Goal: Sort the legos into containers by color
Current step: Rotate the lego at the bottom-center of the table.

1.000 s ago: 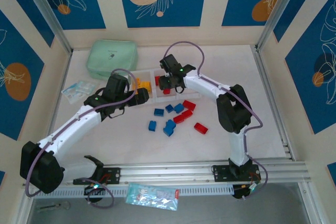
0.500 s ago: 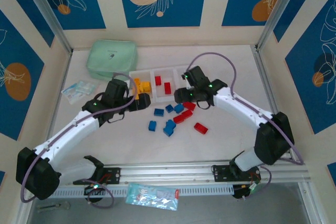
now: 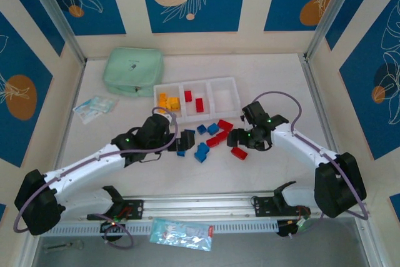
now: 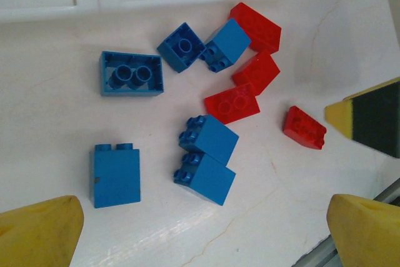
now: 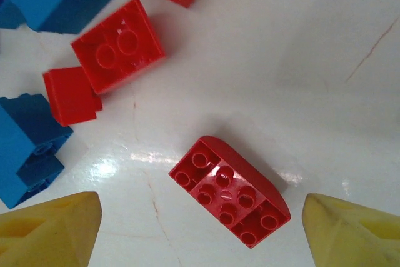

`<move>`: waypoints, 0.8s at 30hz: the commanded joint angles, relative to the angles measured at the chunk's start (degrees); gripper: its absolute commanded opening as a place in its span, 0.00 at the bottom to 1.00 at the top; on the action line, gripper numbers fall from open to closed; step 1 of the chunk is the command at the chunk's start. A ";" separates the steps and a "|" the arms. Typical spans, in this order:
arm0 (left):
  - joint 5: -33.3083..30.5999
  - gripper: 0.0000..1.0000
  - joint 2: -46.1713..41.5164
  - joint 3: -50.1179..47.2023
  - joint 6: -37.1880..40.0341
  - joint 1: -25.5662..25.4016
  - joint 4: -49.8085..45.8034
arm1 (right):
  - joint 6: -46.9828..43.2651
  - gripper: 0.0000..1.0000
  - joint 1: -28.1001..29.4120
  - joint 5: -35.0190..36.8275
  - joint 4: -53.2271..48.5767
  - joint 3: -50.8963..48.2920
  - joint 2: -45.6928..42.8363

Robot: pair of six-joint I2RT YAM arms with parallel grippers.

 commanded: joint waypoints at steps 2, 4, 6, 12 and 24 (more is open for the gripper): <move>-2.51 0.99 0.58 -1.40 -3.09 -1.92 2.81 | 0.18 0.87 -0.27 -2.22 2.14 -1.52 2.36; -2.86 0.99 0.74 -1.81 -3.45 -2.30 3.02 | 0.30 0.87 -0.14 -2.05 2.80 -2.13 3.23; -3.13 0.99 0.59 -2.05 -3.66 -2.46 3.04 | 0.50 0.87 0.07 -2.60 3.23 -2.36 3.85; -3.93 0.99 0.19 -2.05 -3.79 -2.48 2.43 | 2.97 0.86 3.10 0.07 1.43 -2.34 4.04; -5.14 0.99 -0.05 -1.62 -4.01 -2.48 0.94 | 13.43 0.77 13.75 8.55 -5.19 -0.14 0.68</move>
